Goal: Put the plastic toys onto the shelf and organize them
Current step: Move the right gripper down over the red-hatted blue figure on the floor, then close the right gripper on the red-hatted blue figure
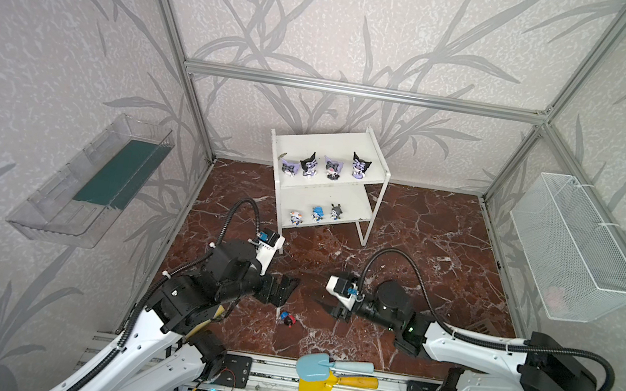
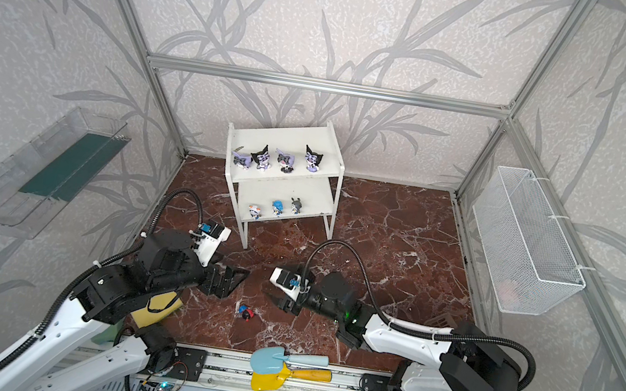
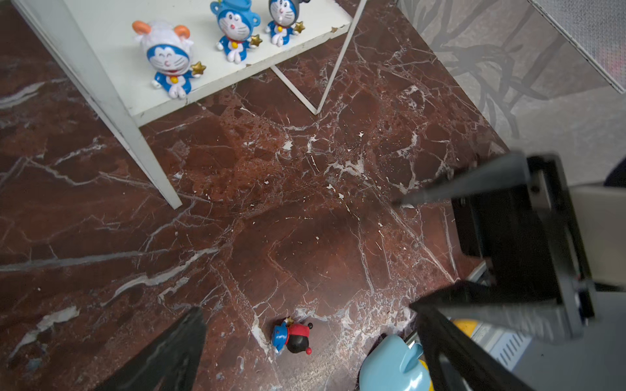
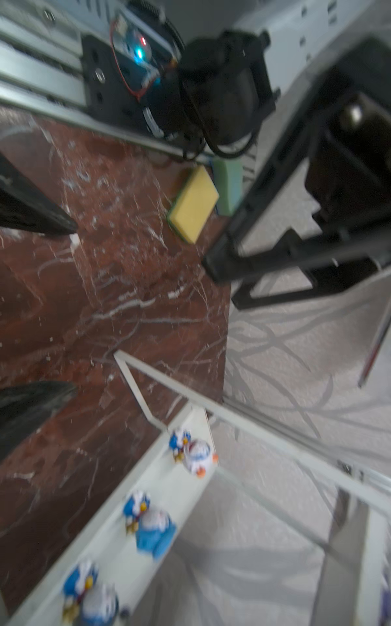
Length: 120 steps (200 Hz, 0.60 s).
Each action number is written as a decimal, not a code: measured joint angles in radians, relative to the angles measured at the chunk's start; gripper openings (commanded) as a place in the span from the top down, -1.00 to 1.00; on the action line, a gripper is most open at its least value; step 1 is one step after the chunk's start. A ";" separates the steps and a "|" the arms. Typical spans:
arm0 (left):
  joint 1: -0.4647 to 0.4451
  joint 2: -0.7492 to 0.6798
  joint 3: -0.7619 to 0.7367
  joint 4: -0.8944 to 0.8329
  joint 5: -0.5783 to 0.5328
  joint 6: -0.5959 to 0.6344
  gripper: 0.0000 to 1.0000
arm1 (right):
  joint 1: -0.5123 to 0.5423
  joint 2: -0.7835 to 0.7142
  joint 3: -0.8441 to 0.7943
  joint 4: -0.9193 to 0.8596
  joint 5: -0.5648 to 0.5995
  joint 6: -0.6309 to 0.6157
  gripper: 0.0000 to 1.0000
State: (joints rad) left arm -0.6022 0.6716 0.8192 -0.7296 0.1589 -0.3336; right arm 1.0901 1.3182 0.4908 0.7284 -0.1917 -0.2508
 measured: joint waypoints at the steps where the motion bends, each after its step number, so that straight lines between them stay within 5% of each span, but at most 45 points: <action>1: 0.000 0.000 -0.001 0.000 -0.001 -0.003 -0.99 | 0.003 0.002 0.000 -0.002 0.000 0.000 -0.35; 53: 0.000 -0.024 -0.096 -0.013 -0.156 -0.171 -0.99 | 0.198 0.240 0.019 -0.026 0.080 0.022 -0.34; 120: 0.000 -0.072 -0.112 -0.019 -0.275 -0.252 -0.99 | 0.244 0.484 0.089 0.068 0.204 0.084 -0.14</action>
State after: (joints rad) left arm -0.6022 0.5995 0.7074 -0.7490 -0.1158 -0.5854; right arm 1.3338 1.8019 0.5793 0.7967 0.0124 -0.1665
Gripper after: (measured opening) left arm 0.992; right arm 0.587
